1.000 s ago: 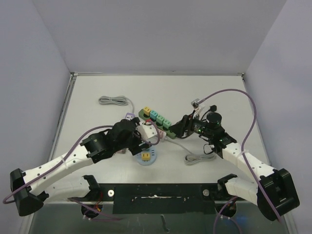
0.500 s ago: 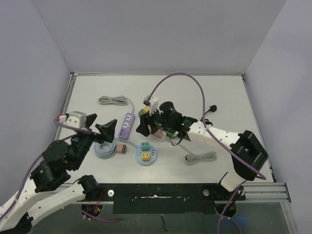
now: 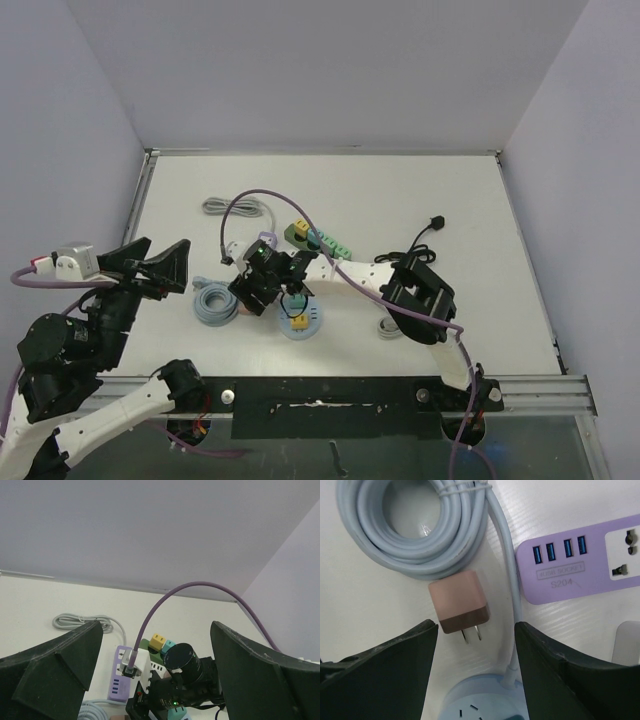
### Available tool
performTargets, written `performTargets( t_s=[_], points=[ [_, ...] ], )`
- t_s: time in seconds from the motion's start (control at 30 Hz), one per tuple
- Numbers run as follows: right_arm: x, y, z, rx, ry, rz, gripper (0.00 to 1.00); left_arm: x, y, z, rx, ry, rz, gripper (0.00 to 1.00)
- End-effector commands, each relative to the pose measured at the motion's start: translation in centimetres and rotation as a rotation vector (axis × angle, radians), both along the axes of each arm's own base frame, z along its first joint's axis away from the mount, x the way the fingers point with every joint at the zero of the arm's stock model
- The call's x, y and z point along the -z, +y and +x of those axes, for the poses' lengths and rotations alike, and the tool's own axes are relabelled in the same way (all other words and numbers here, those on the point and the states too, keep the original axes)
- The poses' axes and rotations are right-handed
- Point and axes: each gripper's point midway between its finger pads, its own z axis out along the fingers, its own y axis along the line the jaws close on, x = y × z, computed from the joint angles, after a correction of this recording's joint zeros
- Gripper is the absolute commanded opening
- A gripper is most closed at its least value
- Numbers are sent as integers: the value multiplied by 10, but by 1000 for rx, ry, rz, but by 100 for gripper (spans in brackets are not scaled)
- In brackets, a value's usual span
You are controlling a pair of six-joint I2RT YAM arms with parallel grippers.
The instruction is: Insert the plug
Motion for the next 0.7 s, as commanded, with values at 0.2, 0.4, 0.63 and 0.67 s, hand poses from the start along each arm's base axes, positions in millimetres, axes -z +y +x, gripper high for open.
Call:
performTargets(
  t_s=[0.2,0.4,0.63,0.67],
  points=[
    [5,6,3,-61,-20,-64,58,5,-2,11,-59,55,46,85],
    [4,13,-8,-111,-19,-57,47,10,-6,17,-80,87,88,84],
    [8,19,-10,-121,-10,-48,55,13,-9,20,-85,101,105,83],
    [10,21,-10,-121,-6,-49,56,13,-8,20,-86,102,106,83]
  ],
)
